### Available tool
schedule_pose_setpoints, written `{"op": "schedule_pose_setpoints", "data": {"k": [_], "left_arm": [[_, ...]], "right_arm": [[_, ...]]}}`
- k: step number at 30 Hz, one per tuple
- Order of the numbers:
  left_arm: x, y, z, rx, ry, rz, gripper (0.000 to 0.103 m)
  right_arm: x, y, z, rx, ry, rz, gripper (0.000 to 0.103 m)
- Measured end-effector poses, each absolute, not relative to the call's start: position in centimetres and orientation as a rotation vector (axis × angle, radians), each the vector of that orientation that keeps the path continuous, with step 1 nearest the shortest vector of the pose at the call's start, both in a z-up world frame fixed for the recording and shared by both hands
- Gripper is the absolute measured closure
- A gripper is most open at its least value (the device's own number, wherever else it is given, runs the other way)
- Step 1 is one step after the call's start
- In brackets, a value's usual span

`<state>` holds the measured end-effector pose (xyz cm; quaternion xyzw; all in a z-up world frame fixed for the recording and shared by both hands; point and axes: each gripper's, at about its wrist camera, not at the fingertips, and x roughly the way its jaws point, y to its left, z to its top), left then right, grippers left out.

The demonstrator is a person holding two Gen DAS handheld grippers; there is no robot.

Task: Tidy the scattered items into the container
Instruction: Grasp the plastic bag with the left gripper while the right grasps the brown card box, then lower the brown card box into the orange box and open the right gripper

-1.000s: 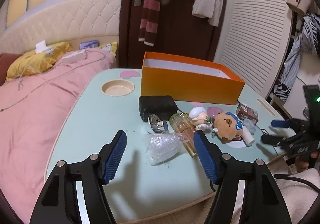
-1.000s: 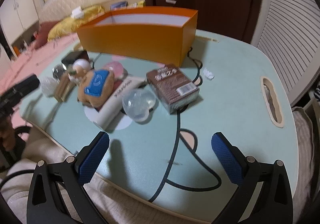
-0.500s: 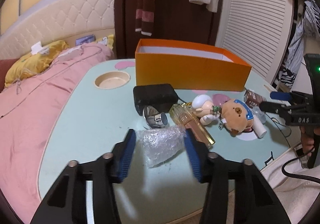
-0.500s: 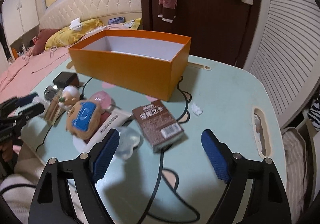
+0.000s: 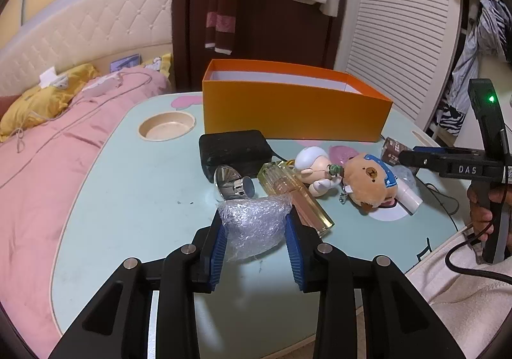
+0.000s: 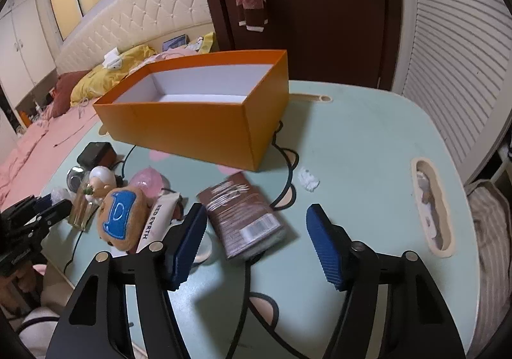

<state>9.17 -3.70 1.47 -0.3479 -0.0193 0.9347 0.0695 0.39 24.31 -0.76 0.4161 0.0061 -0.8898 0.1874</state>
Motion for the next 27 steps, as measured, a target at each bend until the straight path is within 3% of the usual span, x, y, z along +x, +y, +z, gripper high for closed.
{"op": "schedule_pose_setpoints", "data": {"k": [2, 4, 17, 27], "left_arm": [[9.2, -3.7, 1.5, -1.045, -0.058, 2.812, 0.07], [9.4, -3.6, 1.9, -1.025, -0.055, 2.816, 0.07], [10.4, -2.9, 4.4, -0.886, -0.023, 2.831, 0.071], [7.8, -0.2, 9.5, -0.771, 0.075, 2.824, 0.071]], "right_arm": [[0.4, 23.9, -1.1, 1.177, 0.059, -2.506, 0.039], [0.4, 23.4, -1.3, 1.175, 0.122, -2.518, 0.058], [3.0, 23.7, 1.8, 0.985, 0.067, -2.541, 0.059], [2.6, 21.6, 4.3, 0.891, 0.149, -2.566, 0.059]]}}
